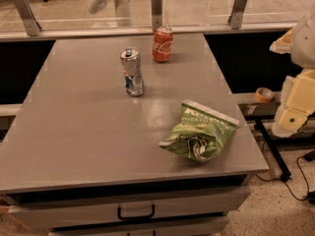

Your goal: Pick coke can

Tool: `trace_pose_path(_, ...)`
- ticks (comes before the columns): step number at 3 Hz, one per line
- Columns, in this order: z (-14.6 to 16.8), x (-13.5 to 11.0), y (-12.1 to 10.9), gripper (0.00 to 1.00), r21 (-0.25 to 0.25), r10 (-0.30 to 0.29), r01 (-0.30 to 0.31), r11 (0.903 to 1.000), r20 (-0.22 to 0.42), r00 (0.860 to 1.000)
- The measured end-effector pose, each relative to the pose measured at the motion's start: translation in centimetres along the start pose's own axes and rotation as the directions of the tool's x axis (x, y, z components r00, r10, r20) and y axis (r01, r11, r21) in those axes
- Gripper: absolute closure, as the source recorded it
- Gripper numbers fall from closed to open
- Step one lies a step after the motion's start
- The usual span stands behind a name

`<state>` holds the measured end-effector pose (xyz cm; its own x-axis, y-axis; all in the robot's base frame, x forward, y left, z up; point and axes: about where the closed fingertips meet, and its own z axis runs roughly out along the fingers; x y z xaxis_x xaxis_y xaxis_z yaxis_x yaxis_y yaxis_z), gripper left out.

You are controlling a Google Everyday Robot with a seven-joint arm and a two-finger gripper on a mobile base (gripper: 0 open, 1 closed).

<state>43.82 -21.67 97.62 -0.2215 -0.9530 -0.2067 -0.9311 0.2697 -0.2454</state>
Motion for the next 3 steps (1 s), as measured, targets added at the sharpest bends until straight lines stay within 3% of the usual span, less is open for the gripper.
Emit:
trace_pose_path(1, -0.2, -0.2, -0.5, 0.00, 0.019, 0.003, -0.003, 0.9998, 0.016, 1.000)
trace_pose_path(2, 0.9, -0.2, -3.0, 0.00, 0.046, 0.039, -0.045, 0.9979, 0.132, 0.991)
trace_pose_path(3, 3.2, -0.4, -8.3, 0.00, 0.082, 0.089, -0.124, 0.9889, 0.346, 0.934)
